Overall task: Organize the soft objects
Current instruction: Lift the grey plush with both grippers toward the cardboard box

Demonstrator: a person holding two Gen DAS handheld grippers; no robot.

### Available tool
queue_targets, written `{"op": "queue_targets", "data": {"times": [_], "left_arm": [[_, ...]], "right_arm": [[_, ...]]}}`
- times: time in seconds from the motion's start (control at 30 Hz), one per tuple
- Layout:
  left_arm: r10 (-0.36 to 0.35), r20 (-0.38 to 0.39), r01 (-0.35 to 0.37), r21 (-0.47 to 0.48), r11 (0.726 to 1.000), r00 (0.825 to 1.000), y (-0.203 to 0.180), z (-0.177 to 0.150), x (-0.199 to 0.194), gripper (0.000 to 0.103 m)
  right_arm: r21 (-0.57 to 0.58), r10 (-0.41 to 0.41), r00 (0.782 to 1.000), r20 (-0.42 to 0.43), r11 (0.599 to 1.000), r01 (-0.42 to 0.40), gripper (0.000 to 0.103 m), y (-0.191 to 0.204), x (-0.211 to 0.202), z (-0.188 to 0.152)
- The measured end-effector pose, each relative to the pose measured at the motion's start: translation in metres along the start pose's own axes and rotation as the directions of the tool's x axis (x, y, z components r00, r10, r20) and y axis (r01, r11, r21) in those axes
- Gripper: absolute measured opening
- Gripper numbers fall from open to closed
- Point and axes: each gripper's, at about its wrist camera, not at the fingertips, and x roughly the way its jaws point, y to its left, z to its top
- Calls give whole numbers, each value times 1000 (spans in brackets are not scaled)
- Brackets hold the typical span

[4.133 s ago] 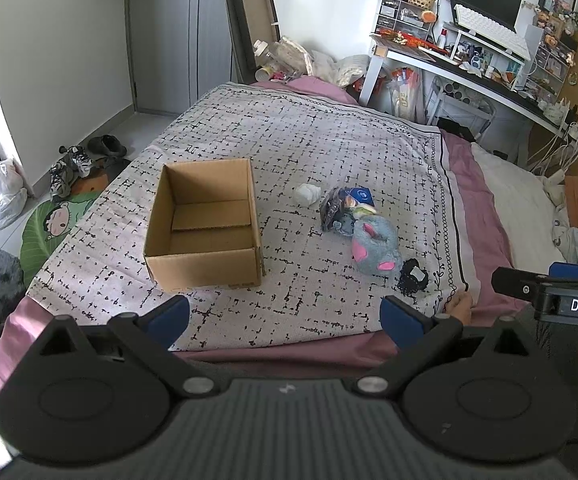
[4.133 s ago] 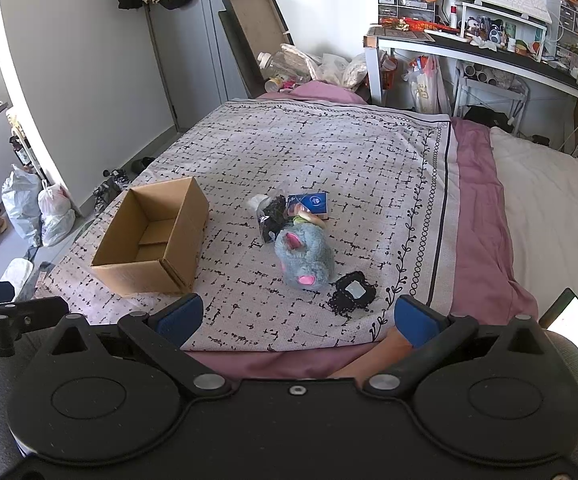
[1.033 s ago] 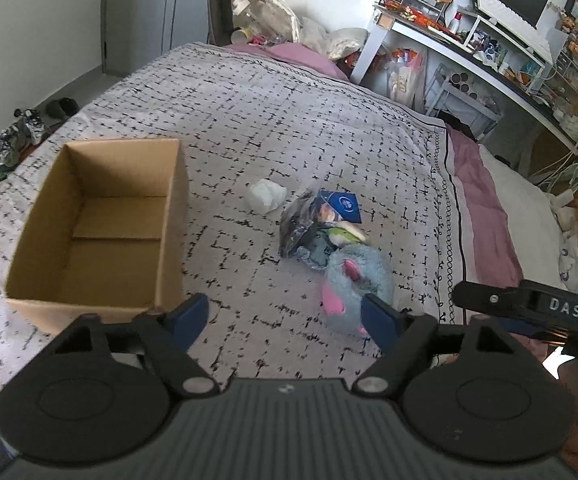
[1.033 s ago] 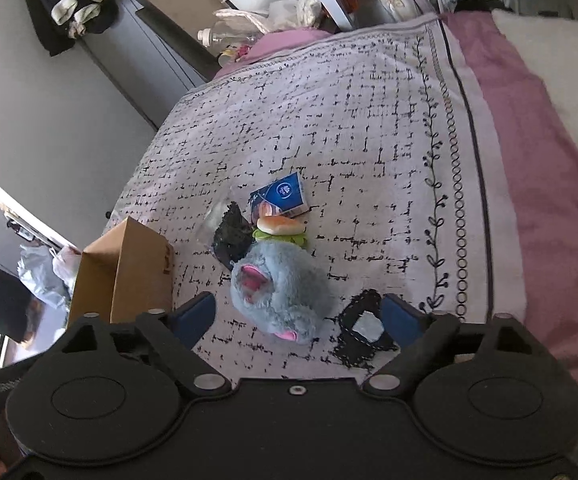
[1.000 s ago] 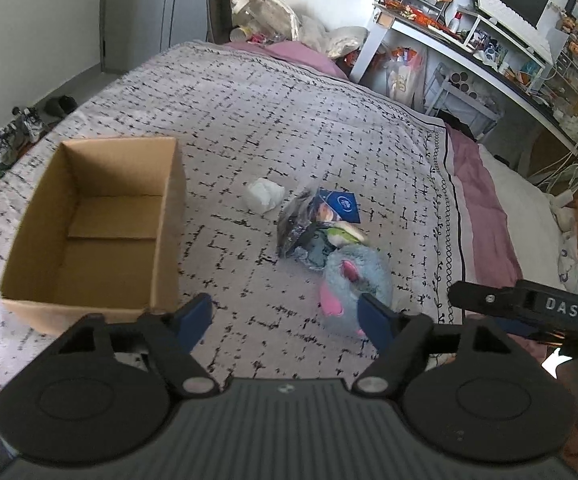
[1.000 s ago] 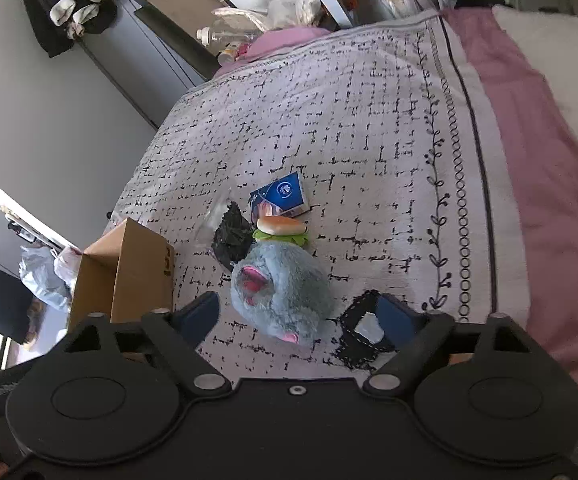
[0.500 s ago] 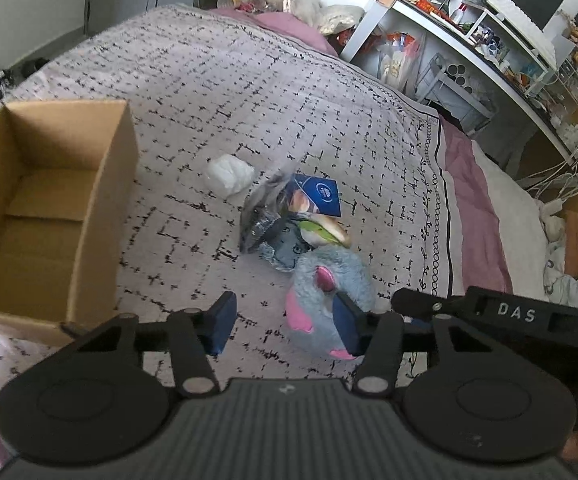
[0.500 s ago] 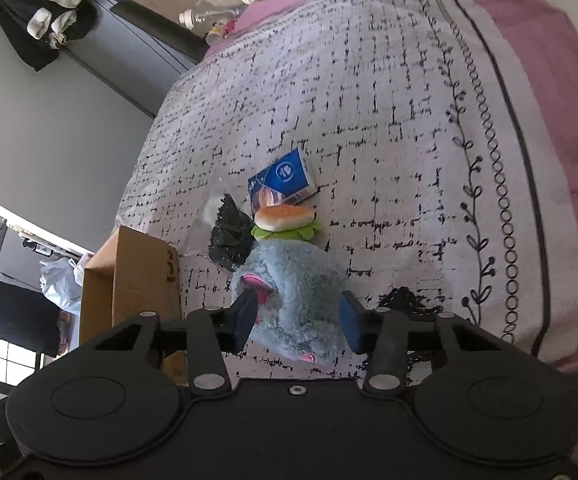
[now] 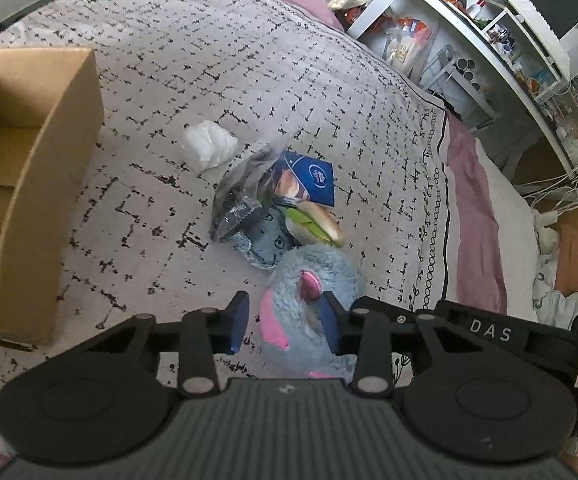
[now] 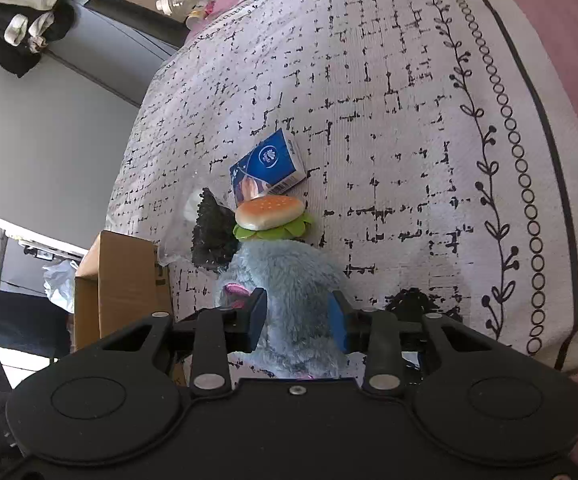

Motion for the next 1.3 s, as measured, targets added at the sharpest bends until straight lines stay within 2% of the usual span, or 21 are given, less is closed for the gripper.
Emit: {"op": "queue_targets", "data": {"times": [0.1,0.17,0.23,0.43,0.93,1.3], "left_arm": [[-1,-19,1,-9,1000,1000,0,0,10,29],[-8,-38,8,-22,1000,999,0,-2,18,21],[-24,-51,22,-41,999,998,0,-3,24,21],[-9,-31,8,-25,1000,999,-8,-2,24,18],[0,47,-1,10,1000,999,-17,0,-22,18],[-24,71,22,19,1000,997,-15,4,-53,17]], "right_arm": [[6,-4,1000,-11,1000,4,29,-1,7,4],[11,-2,1000,-18,1000,2,28,-3,11,5],[8,0,1000,-22,1000,0,27,-3,14,6],[-27,12,1000,-8,1000,-12,20,-1,14,6],[-123,62,996,68,991,-53,18,30,-20,-8],[-117,75,991,115,991,-62,17,52,-43,-19]]}}
